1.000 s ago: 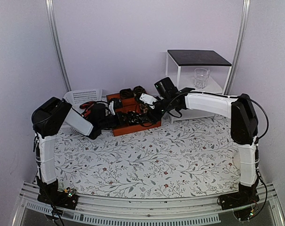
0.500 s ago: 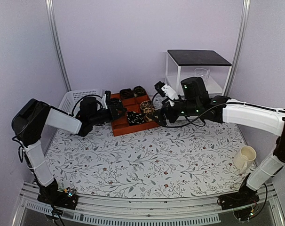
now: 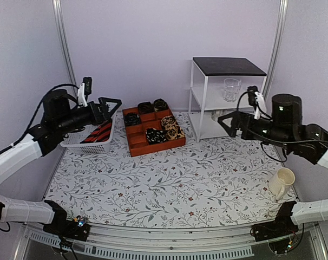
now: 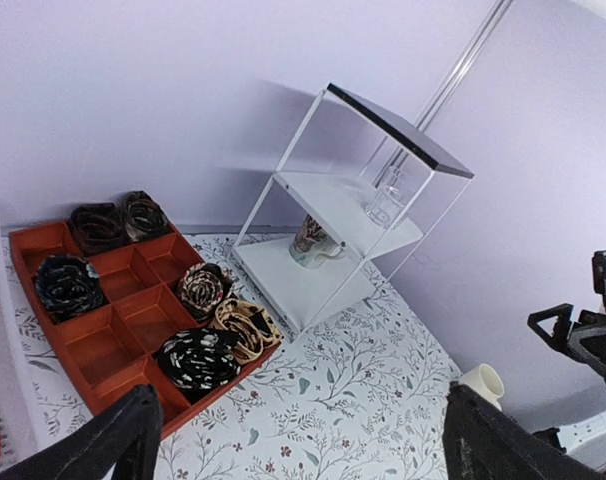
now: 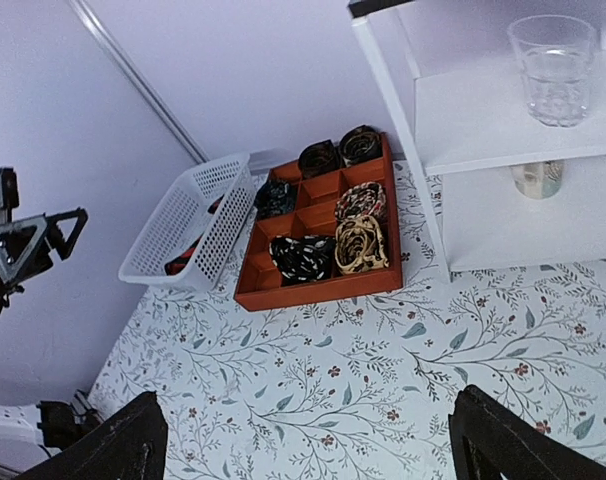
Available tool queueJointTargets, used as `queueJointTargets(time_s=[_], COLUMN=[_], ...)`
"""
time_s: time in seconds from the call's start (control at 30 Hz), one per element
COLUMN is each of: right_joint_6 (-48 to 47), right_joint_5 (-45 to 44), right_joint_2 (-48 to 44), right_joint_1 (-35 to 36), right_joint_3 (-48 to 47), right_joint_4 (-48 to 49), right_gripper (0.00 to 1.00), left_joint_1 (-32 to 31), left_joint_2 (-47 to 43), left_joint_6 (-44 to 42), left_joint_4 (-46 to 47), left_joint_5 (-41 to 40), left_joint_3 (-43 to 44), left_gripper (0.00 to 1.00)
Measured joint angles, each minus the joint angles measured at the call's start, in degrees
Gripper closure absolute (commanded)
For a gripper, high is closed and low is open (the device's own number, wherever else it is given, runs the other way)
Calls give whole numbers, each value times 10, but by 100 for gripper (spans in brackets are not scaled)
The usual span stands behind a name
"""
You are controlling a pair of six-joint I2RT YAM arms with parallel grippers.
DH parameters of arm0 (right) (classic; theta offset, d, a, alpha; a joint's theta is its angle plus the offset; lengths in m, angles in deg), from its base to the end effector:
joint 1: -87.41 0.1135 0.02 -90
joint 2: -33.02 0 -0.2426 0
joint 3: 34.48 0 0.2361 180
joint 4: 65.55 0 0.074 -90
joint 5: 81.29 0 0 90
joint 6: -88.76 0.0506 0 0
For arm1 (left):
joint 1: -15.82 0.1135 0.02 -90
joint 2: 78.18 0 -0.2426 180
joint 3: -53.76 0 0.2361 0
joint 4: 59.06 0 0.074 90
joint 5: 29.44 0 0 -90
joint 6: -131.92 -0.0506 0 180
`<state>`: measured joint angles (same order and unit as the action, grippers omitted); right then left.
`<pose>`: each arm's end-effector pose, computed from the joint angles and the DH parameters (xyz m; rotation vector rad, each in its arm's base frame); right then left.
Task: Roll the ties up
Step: Reset both arms
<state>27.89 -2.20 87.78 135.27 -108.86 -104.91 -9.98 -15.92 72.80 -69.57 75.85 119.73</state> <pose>0.1539 0.1558 0.3491 -0.1901 1.9670 0.7162 0.2324 -0.1272 0.3290 0.1321 1.7755 -0.9539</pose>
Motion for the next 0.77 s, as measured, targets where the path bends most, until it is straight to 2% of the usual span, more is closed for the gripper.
queueJointTargets(time_s=[0.13, 0.27, 0.47, 0.6, 0.77], right_joint_6=[55, 82, 101, 109, 119], right_joint_5=[-28, -38, -38, -39, -41], right_joint_2=[-89, -136, -151, -150, -148], right_joint_1=[0, 0, 0, 0, 0], right_joint_3=[19, 29, 50, 56, 57], right_joint_4=[-37, -61, -79, -84, -84], right_gripper=[0, 0, 0, 0, 0], left_joint_1=[0, -1, -1, -1, -1], left_joint_2=[-88, -156, -220, -216, -202], left_joint_6=[-24, -30, -7, 7, 8], left_joint_4=[-105, -161, -150, -143, -144], left_joint_5=[-10, -4, 29, 47, 52], left_joint_3=[26, 23, -50, -89, -95], left_gripper=[1, 1, 1, 1, 1])
